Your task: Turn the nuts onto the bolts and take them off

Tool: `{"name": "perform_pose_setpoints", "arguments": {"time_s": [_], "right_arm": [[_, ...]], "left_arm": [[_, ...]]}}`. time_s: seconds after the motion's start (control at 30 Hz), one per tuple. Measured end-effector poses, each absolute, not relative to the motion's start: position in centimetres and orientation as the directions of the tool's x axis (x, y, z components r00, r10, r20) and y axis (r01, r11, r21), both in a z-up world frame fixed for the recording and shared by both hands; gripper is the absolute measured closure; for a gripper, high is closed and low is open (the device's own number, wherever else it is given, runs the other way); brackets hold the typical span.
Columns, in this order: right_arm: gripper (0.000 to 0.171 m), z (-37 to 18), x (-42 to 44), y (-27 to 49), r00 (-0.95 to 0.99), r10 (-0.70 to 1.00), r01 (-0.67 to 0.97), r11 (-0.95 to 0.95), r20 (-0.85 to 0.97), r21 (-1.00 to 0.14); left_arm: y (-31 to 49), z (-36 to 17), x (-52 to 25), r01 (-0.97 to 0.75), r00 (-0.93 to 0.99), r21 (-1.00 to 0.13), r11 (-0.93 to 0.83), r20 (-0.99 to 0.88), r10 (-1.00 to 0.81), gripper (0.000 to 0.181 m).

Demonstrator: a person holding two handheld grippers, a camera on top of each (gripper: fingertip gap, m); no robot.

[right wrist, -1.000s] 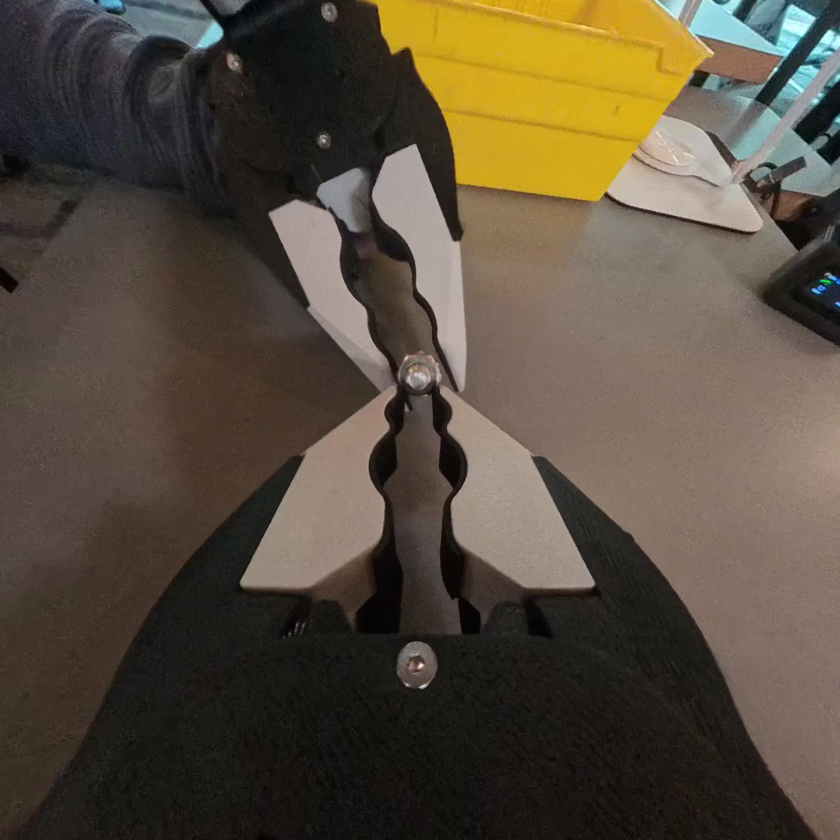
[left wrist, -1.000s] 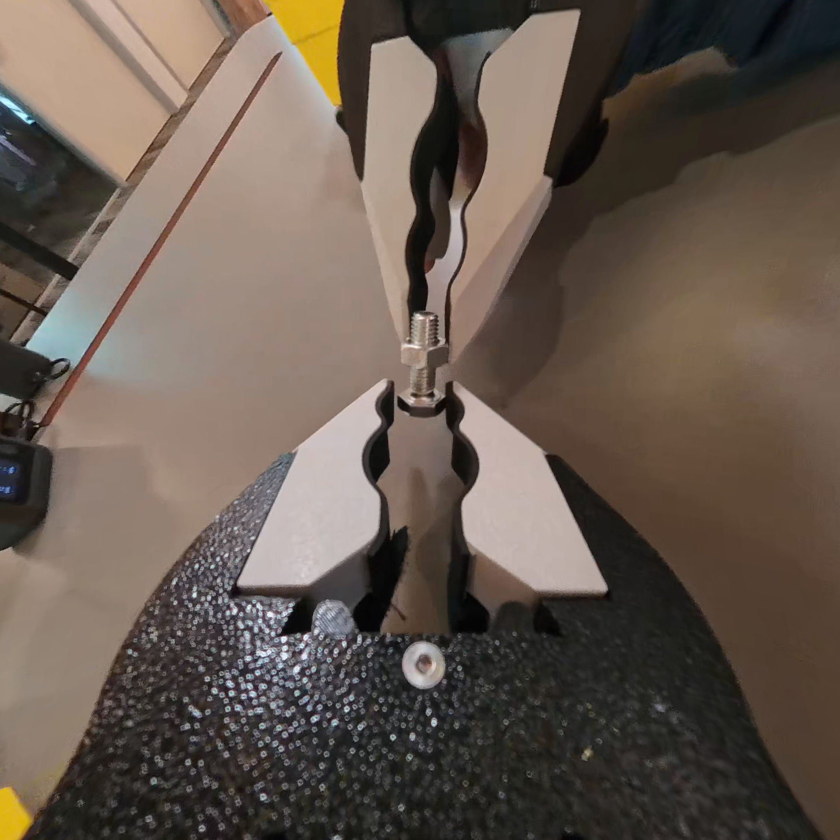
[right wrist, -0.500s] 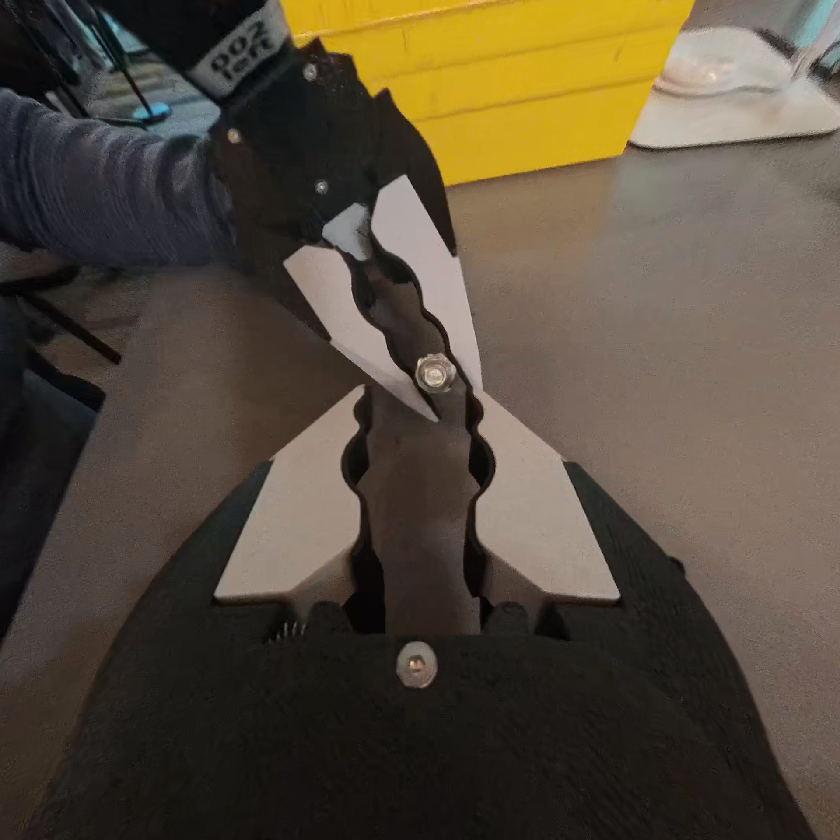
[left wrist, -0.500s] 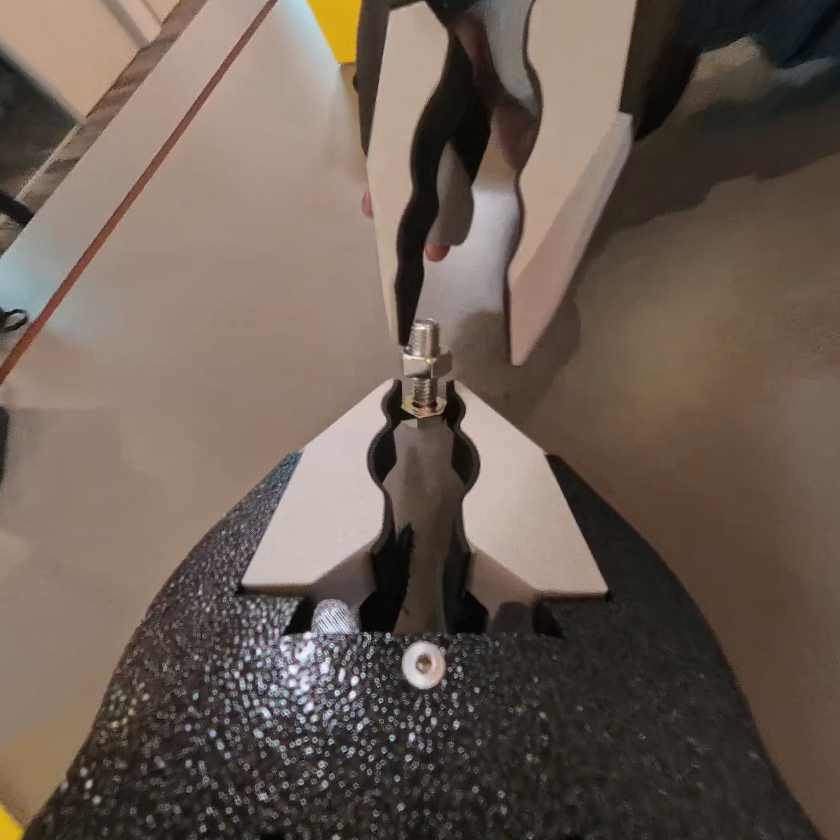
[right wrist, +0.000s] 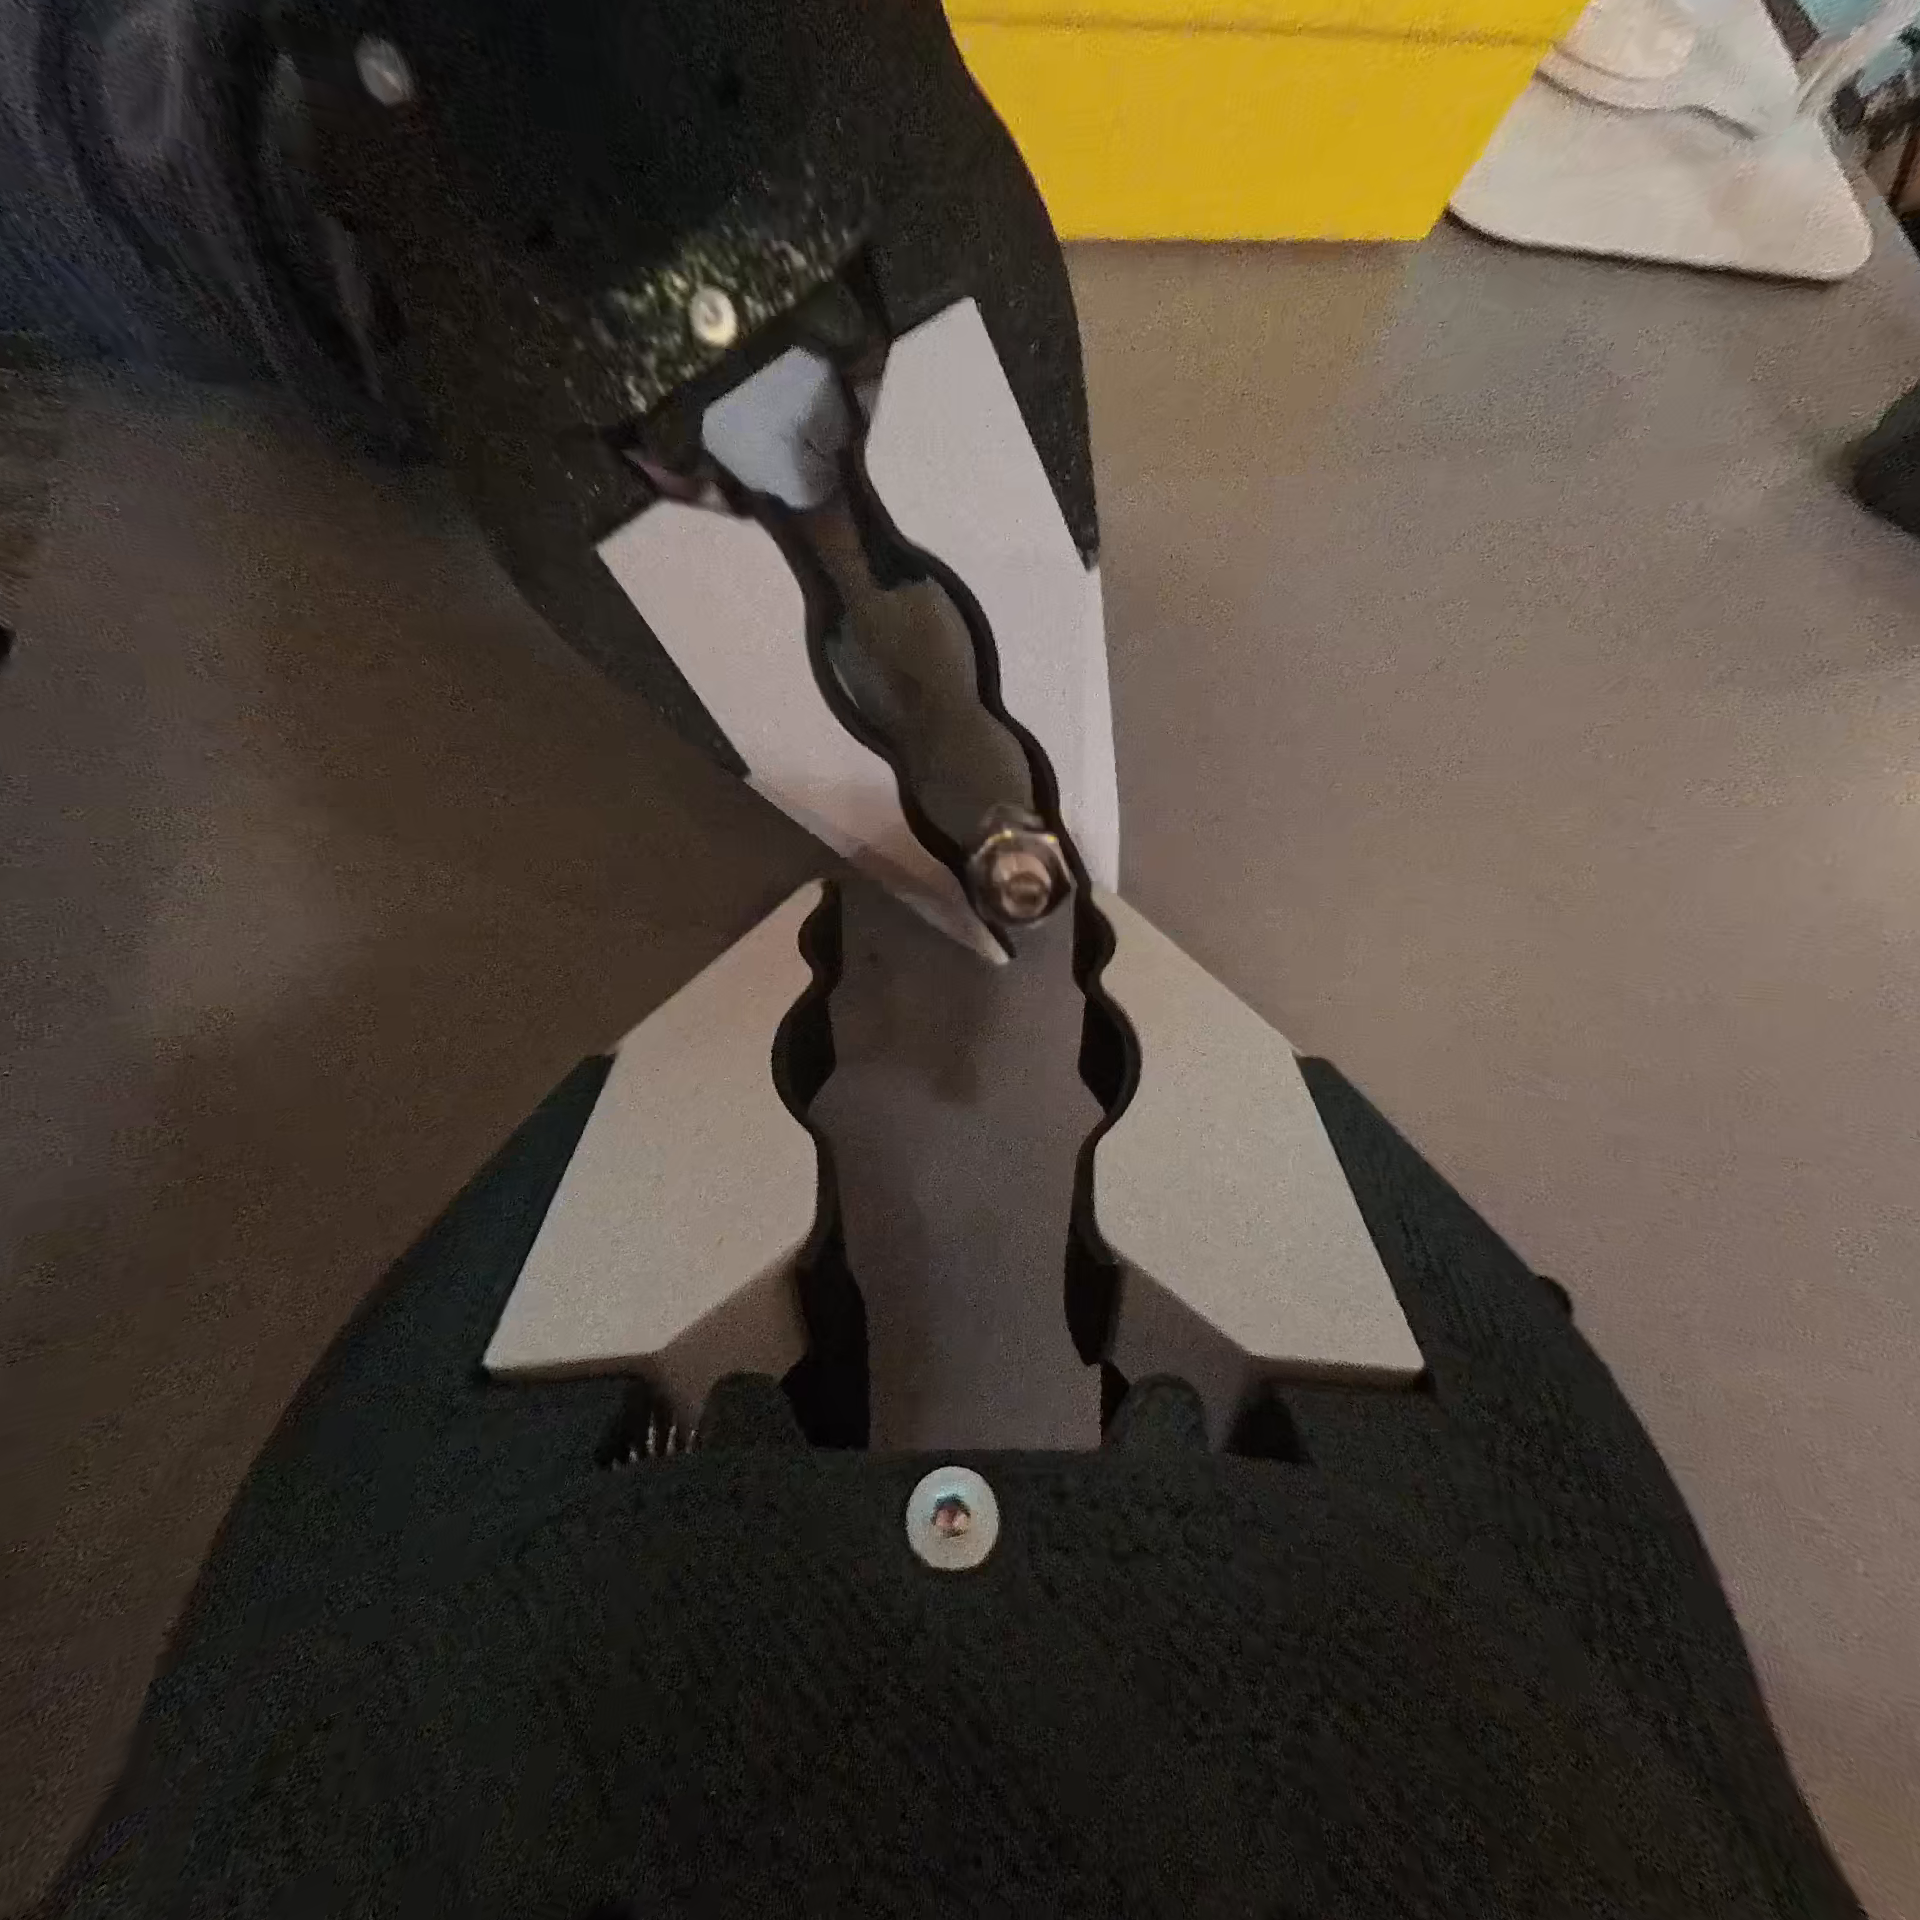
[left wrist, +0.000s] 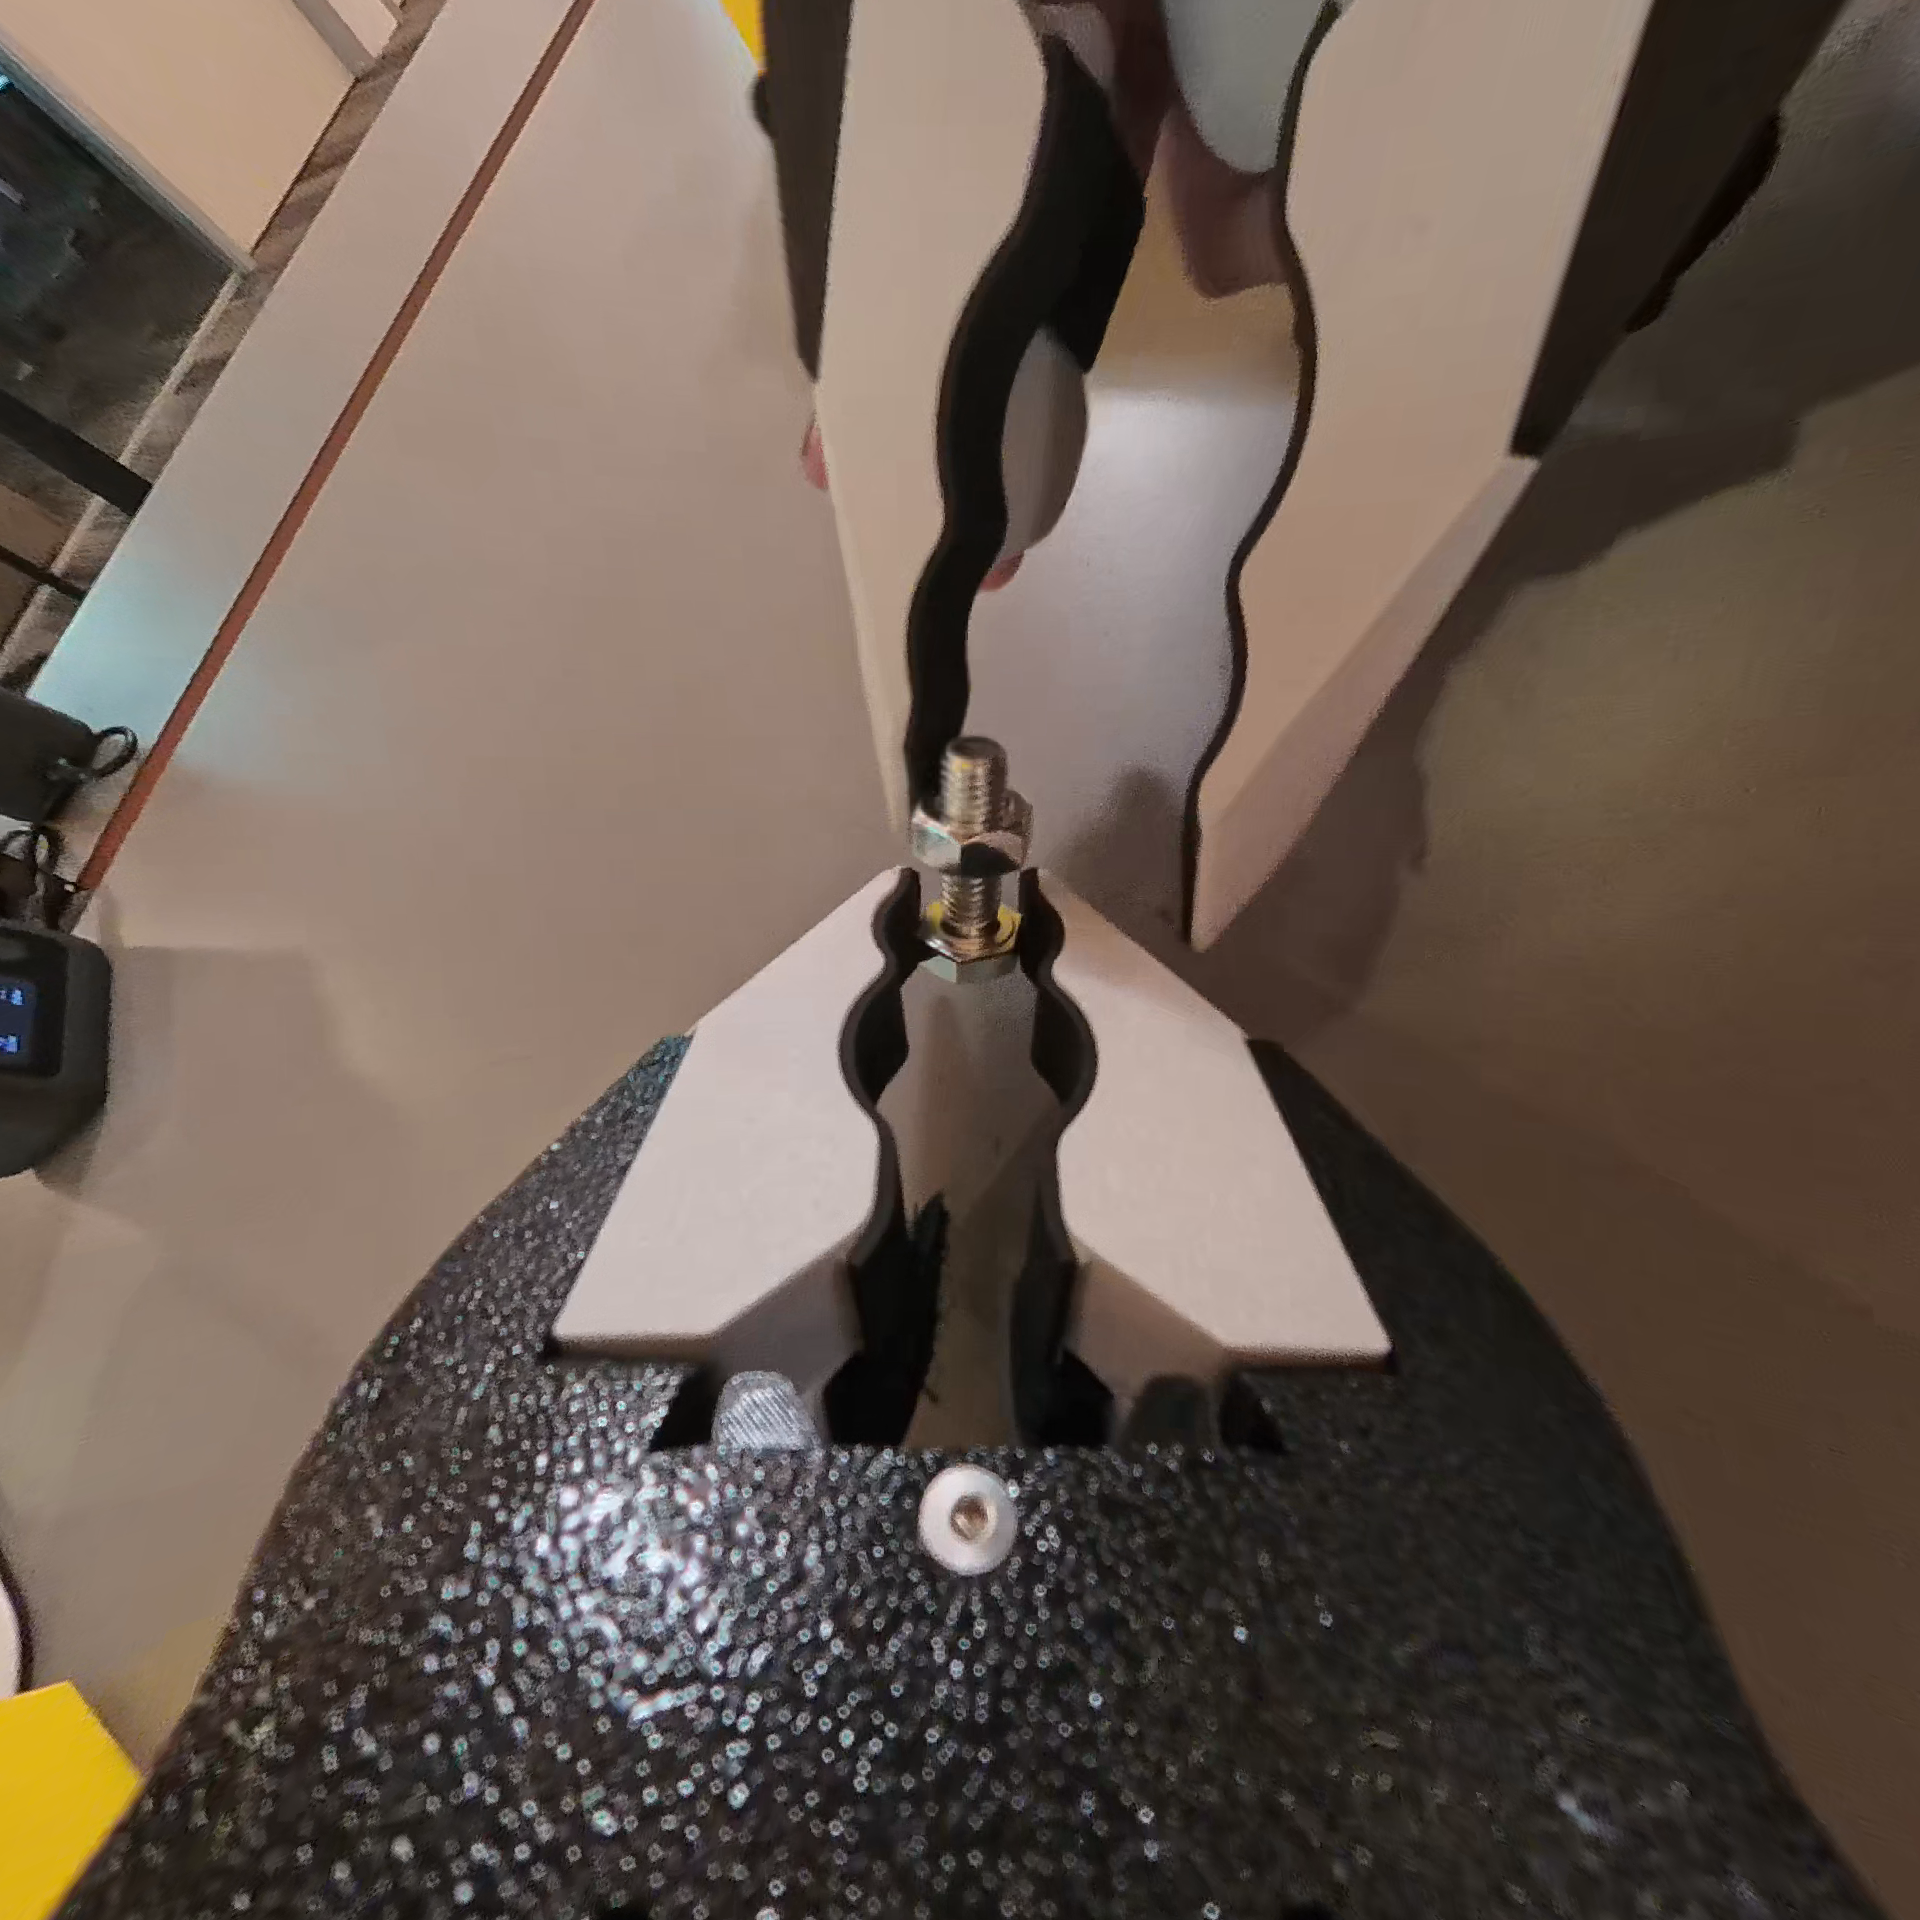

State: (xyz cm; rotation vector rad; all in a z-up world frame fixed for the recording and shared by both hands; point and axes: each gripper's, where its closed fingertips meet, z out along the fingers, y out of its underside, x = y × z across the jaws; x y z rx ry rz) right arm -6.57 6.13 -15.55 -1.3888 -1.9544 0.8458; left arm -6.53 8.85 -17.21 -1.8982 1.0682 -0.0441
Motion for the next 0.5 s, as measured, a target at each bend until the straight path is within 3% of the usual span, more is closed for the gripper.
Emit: {"name": "perform_pose_setpoints", "arguments": {"time_s": [0.03,0.13,0.3,0.43,0.5], "right_arm": [[0.126,-15.0,-7.1,5.6,-0.299,0.946,0.541,0.275,0.124,-0.795],[0.124,-14.4,-7.4,5.5,-0.327,0.898,0.471,0.426,0.296,-0.772],[0.134,-15.3,-6.0,5.9,-0.299,0.948,0.585,0.275,0.112,-0.763],[0.129,-13.3,-7.5,4.3,-0.363,0.911,0.422,0.349,0.197,-0.837],[0.129,-13.3,-7.2,5.3,-0.326,0.922,0.447,0.346,0.210,-0.825]], "left_arm": [[8.9,-17.2,-6.5,-0.666,0.615,-0.721,-0.189,-0.389,-0.686,0.164],[8.8,-17.2,-6.5,-0.662,0.615,-0.726,-0.185,-0.385,-0.688,0.164],[8.8,-17.2,-6.4,-0.682,0.594,-0.712,-0.164,-0.409,-0.693,0.164],[8.7,-17.0,-6.3,-0.669,0.588,-0.731,-0.138,-0.406,-0.700,0.164],[8.6,-16.8,-6.3,-0.642,0.596,-0.755,-0.131,-0.385,-0.705,0.163]]}}
